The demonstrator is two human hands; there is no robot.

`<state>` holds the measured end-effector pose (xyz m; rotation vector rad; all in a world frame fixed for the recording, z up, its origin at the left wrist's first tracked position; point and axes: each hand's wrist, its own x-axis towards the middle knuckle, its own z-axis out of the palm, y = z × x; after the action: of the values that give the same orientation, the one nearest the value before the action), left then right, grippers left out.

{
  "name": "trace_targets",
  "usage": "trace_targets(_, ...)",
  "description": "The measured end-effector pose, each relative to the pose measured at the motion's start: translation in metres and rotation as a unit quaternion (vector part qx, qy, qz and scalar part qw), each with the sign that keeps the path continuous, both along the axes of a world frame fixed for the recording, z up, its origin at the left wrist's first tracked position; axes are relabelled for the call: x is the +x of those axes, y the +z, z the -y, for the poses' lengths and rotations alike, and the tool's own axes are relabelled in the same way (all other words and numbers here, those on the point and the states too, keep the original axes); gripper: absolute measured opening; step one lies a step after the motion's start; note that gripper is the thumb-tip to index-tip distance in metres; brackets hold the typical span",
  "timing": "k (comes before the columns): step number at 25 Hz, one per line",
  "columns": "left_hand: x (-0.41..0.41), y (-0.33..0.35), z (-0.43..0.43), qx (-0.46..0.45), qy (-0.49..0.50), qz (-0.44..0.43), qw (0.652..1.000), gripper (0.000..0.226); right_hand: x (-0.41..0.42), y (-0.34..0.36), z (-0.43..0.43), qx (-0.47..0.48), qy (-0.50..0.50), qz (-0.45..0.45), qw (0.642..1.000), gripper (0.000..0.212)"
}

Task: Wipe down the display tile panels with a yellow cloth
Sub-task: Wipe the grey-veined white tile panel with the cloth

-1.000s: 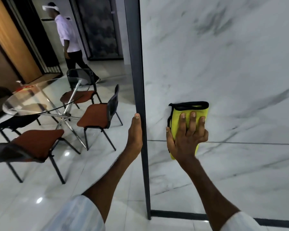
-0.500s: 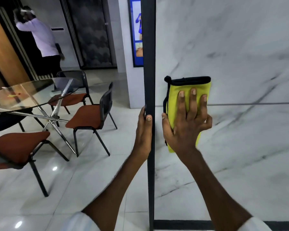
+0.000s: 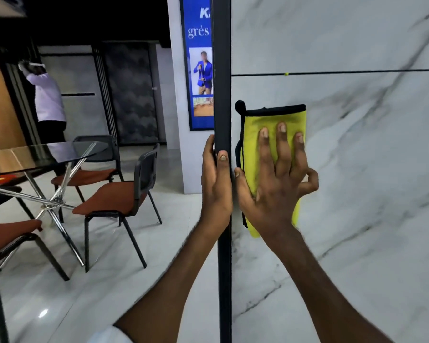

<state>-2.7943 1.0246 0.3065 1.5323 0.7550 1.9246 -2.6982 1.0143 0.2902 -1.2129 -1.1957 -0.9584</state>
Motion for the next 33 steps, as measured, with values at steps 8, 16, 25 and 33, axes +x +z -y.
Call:
trace_targets(8,-0.001,-0.053,0.0,0.043,-0.005,-0.014,0.999,0.044,-0.007,-0.073,-0.003,0.0,-0.033,0.005,0.999,0.07)
trace_targets(16,0.001,-0.061,-0.001,0.036,0.028,-0.004,0.999,0.054,-0.001,0.111,-0.008,0.025,0.017,0.022,0.999,0.075)
trace_targets(25,0.0,-0.069,-0.006,0.003,-0.002,0.016,1.0,0.033,0.023,-0.178,0.005,-0.037,-0.031,0.074,0.996,0.069)
trace_targets(33,-0.003,-0.07,-0.013,-0.015,-0.011,0.011,1.0,0.033,0.014,-0.077,-0.002,0.012,-0.012,0.063,0.998,0.066)
